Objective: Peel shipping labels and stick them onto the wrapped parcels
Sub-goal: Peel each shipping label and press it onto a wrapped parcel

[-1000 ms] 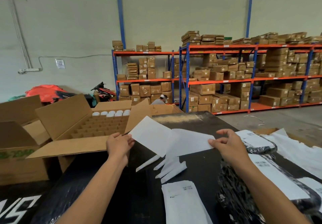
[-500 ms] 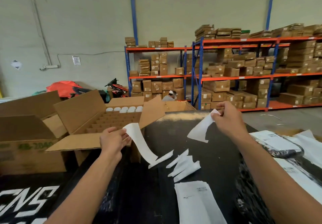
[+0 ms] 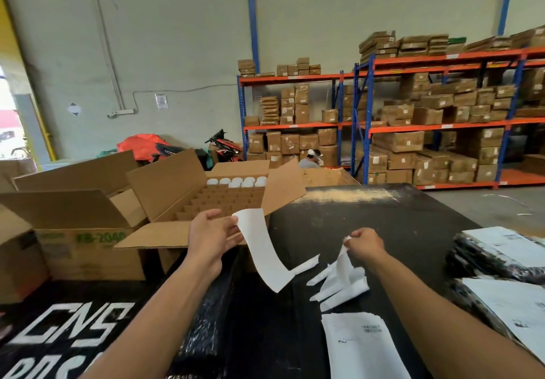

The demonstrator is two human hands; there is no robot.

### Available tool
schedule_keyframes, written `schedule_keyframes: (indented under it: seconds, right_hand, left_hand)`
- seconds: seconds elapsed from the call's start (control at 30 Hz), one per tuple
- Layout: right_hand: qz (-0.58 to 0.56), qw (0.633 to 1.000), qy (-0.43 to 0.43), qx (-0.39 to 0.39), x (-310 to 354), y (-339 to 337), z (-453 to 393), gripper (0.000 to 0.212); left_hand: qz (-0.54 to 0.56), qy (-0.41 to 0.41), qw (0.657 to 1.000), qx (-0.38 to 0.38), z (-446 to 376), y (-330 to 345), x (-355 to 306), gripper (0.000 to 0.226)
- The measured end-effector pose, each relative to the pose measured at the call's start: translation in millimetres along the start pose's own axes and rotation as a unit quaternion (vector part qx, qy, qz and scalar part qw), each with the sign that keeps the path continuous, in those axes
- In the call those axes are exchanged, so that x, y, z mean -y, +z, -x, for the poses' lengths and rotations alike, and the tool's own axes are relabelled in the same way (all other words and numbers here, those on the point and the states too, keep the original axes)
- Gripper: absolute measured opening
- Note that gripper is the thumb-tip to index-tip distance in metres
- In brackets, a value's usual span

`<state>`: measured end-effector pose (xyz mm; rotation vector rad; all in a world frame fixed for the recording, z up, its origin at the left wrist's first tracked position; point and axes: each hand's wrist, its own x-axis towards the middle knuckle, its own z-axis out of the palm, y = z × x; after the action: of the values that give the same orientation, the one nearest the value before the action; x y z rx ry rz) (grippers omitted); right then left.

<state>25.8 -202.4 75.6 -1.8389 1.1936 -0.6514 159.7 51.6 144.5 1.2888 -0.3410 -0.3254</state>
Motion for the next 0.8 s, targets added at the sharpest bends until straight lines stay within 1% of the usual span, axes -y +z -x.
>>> schedule_keyframes:
  seconds: [0.13,0.2,0.27,0.37,0.43,0.5,0.53,0.6,0.67,0.73,0.8]
  right_hand:
    - [-0.030,0.999,0.008,-0.015,-0.1,13.4,0.0,0.030]
    - [-0.024,1.000,0.011,-0.012,0.9,17.7,-2.1,0.033]
    - [-0.008,1.000,0.020,-0.011,-1.1,21.8,-2.1,0.039]
    - [0.036,0.999,0.038,0.002,-6.9,25.5,1.3,0.038]
    - [0.094,0.994,0.038,0.048,-10.0,25.5,3.0,0.042]
    - [0.139,0.987,-0.005,0.083,0.8,18.6,6.4,0.035]
    - [0.136,0.986,-0.036,0.084,12.2,11.9,12.9,0.028]
    - [0.079,0.987,-0.116,0.081,40.7,-3.2,30.3,0.036]
    - [0.049,0.971,-0.217,0.091,70.9,-21.0,61.3,0.036]
    - [0.059,0.949,-0.295,0.099,88.1,-38.2,95.1,0.036]
    - [0.095,0.933,-0.336,0.094,93.0,-55.7,124.6,0.041]
  left_hand:
    - [0.000,-0.007,1.000,0.007,4.6,-1.9,0.2,0.046]
    - [-0.005,-0.011,1.000,0.012,7.2,-2.6,-0.1,0.045]
    - [-0.012,-0.012,1.000,0.014,10.7,-2.7,-0.7,0.045]
    - [-0.020,-0.015,1.000,0.017,15.7,-2.1,-2.2,0.046]
    - [-0.029,-0.016,0.999,0.017,18.5,-1.5,-3.3,0.046]
    - [-0.025,-0.018,0.999,0.022,19.9,0.4,-5.4,0.045]
    - [-0.020,-0.021,0.999,0.025,20.8,3.3,-6.9,0.044]
    - [-0.001,-0.030,0.999,0.035,23.2,14.0,-9.6,0.040]
    - [0.030,-0.042,0.997,0.049,27.8,30.4,-11.4,0.036]
    - [0.056,-0.052,0.995,0.065,32.3,50.5,-12.9,0.034]
    - [0.093,-0.066,0.990,0.088,36.5,72.7,-13.8,0.032]
